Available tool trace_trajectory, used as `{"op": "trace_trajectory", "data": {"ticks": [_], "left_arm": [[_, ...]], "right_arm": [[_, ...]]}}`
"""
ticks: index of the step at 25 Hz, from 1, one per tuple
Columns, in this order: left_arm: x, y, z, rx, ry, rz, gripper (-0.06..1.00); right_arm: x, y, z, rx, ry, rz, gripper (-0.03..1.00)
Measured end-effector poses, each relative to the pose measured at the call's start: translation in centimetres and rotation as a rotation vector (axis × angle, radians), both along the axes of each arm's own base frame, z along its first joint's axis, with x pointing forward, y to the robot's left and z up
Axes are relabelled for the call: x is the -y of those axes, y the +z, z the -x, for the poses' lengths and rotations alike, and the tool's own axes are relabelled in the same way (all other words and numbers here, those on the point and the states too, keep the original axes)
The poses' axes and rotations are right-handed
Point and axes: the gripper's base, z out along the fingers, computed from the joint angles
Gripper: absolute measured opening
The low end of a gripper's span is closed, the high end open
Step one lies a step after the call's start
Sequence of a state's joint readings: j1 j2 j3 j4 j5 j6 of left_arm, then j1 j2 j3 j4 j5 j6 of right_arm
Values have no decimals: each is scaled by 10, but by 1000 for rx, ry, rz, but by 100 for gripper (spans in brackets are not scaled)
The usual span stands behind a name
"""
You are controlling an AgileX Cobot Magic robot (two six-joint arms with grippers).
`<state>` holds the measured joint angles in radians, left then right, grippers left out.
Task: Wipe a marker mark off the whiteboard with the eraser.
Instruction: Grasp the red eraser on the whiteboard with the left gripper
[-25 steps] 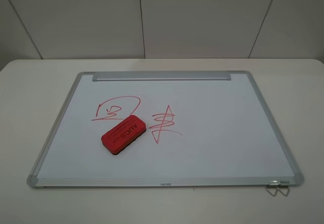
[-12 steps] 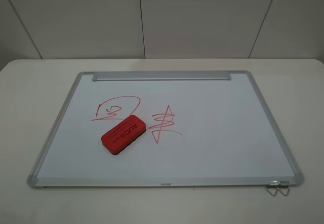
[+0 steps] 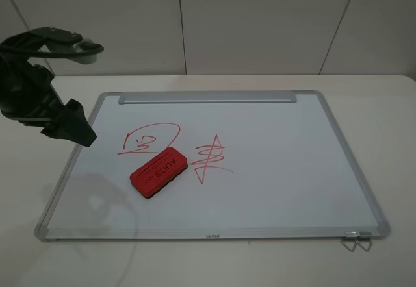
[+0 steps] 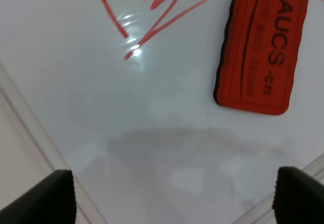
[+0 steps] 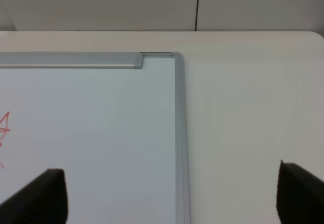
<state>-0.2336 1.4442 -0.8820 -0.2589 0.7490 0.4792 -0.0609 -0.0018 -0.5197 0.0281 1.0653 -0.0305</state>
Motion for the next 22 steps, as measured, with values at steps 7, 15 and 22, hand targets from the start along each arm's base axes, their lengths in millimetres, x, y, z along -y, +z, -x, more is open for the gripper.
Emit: {"op": "trace_trajectory", "data": {"ticks": [7, 15, 22], "left_arm": [[82, -54, -34, -45, -168, -47, 77], [129, -85, -30, -47, -244, -70, 77], [143, -94, -22, -19, -210, -152, 77]], "right_arm": [[0, 0, 0, 0, 0, 0, 71], [0, 0, 0, 0, 0, 0, 71], [0, 0, 0, 0, 0, 0, 71]]}}
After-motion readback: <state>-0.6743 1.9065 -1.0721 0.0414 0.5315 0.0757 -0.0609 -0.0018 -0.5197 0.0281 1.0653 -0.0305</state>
